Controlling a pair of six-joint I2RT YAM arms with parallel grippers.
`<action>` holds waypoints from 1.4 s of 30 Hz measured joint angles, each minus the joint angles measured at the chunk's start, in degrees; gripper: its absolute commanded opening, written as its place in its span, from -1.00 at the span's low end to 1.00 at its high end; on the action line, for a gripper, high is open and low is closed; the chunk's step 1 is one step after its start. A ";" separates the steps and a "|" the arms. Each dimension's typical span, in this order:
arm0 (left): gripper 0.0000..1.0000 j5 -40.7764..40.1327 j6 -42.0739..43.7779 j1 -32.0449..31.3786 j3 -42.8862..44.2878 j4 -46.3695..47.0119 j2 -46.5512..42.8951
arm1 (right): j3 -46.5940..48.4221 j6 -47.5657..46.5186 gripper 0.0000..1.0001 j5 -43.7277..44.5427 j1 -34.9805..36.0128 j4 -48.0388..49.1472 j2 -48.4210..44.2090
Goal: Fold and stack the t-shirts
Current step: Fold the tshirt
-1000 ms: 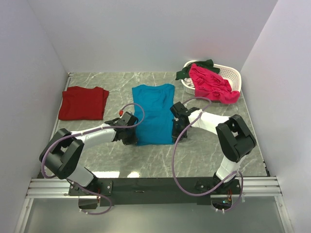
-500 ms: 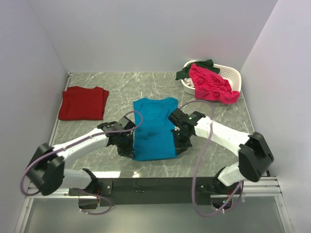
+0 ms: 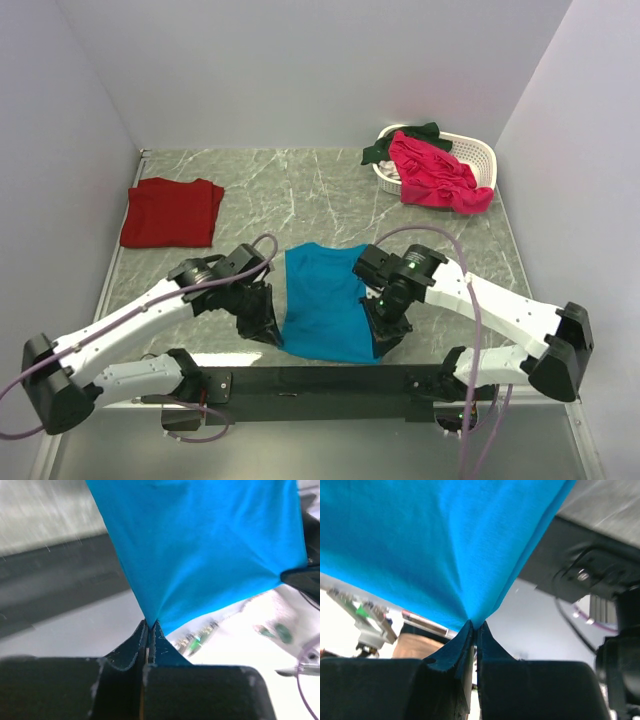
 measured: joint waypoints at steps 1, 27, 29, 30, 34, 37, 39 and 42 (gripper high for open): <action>-0.99 0.70 -1.38 -0.39 0.00 -0.68 -1.25 | 0.11 0.52 -1.00 -0.55 0.87 -0.61 -0.83; -0.99 -5.42 -0.39 3.37 12.39 -3.58 8.74 | 8.52 8.31 -1.00 3.67 -5.01 -0.42 1.79; -0.99 -5.16 1.68 4.90 12.39 -3.15 10.36 | 7.74 7.21 -1.00 4.42 -6.99 0.72 2.27; -0.99 -5.16 2.67 5.66 12.39 -2.86 11.32 | 7.32 6.64 -1.00 4.94 -7.80 1.36 2.67; -0.99 -5.07 6.93 9.01 12.39 -1.66 14.95 | 6.34 4.70 -1.00 6.60 -10.54 3.61 5.05; -0.99 -4.98 9.57 11.15 12.50 -0.46 17.62 | 6.25 3.41 -1.00 7.69 -12.31 5.73 7.34; -0.99 -4.81 11.37 12.70 12.98 0.26 19.93 | 6.27 2.62 -1.00 8.41 -13.31 7.30 9.14; -0.99 -4.59 13.60 14.38 14.56 1.42 23.63 | 6.54 1.46 -1.00 9.44 -14.40 9.29 11.85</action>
